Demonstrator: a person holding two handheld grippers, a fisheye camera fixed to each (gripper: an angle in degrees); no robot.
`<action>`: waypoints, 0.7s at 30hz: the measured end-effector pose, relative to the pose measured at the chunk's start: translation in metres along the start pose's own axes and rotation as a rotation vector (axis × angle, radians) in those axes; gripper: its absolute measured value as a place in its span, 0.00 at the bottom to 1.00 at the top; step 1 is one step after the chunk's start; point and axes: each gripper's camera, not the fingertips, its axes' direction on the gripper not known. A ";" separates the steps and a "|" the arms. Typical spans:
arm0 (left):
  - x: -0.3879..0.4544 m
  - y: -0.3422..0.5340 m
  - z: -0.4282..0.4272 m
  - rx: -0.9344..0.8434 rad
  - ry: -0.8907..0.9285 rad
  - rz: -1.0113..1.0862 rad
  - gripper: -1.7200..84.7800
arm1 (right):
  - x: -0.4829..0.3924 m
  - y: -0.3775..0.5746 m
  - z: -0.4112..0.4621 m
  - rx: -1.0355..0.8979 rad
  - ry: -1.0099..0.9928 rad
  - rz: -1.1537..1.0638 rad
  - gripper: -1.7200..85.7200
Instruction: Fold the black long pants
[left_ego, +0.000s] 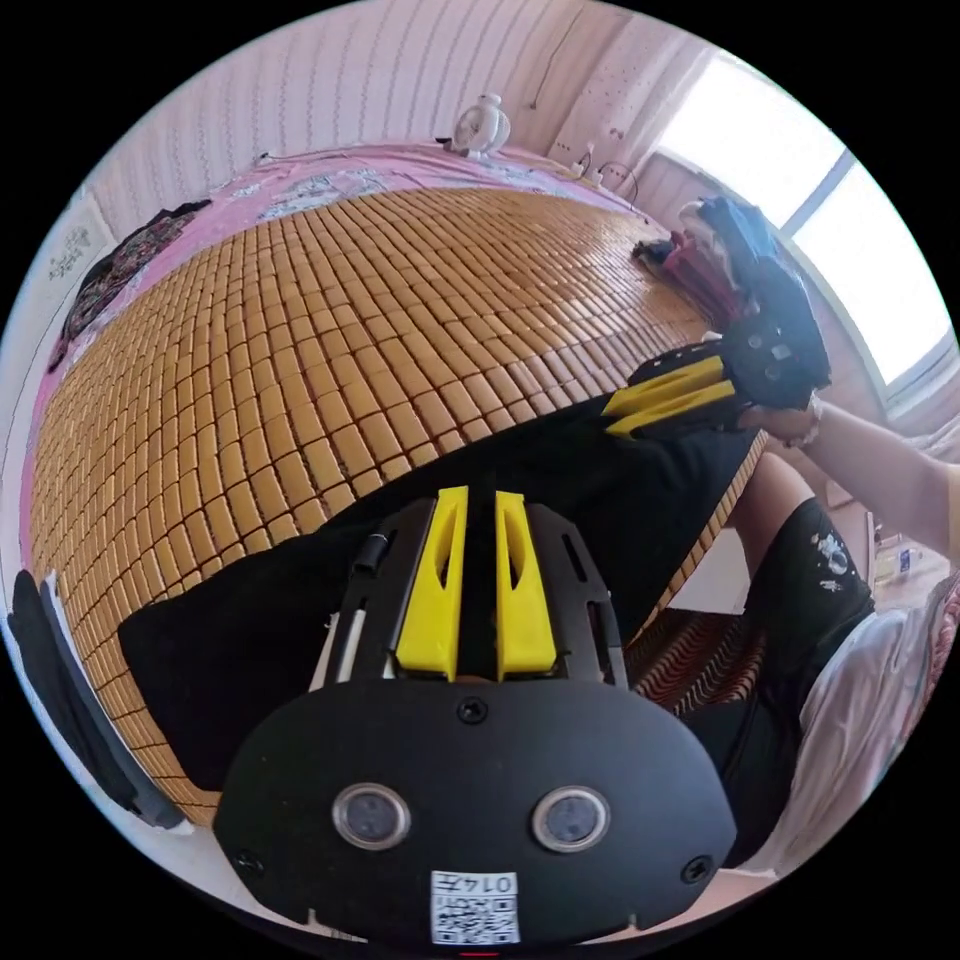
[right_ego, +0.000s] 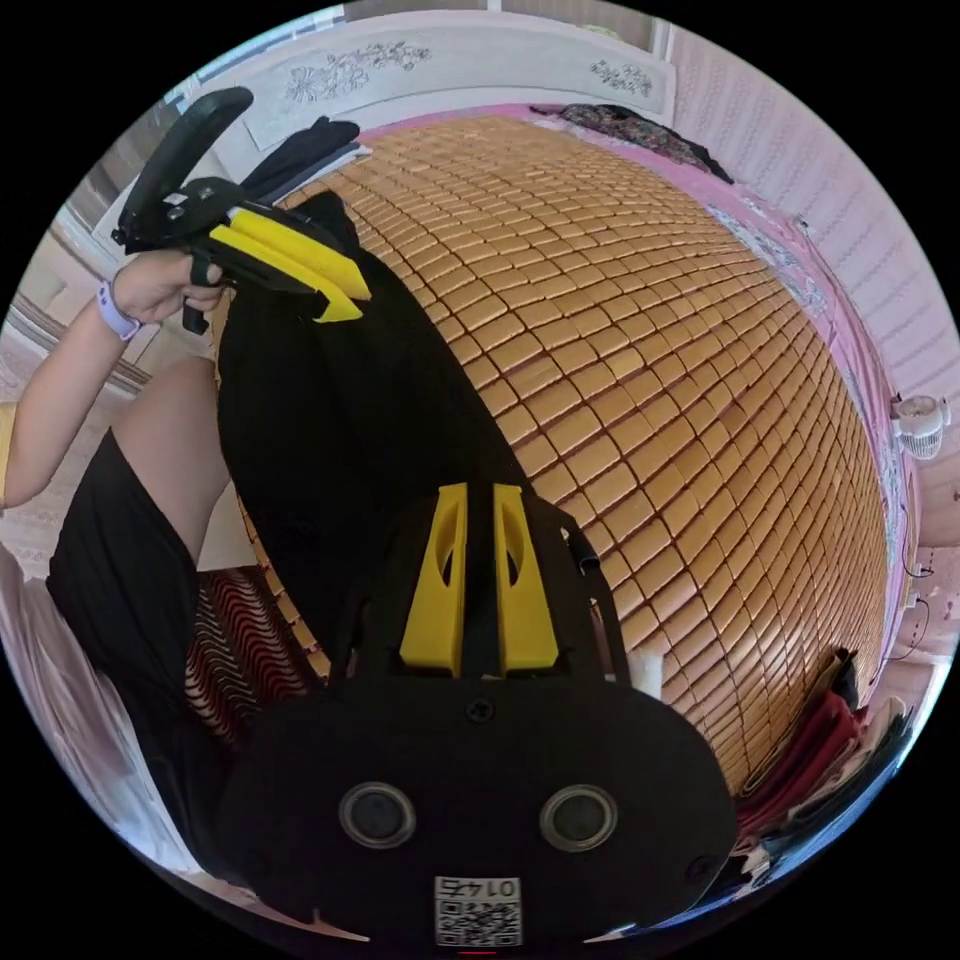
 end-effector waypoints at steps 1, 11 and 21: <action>0.008 -0.001 0.007 -0.031 -0.038 0.025 0.05 | -0.002 -0.009 -0.002 -0.002 0.020 -0.019 0.03; 0.028 0.015 -0.010 0.286 -0.101 -0.140 0.01 | 0.015 -0.081 -0.028 0.005 -0.014 0.042 0.01; 0.022 0.011 0.002 0.229 -0.044 -0.290 0.01 | 0.019 -0.141 0.002 -0.120 0.075 0.121 0.05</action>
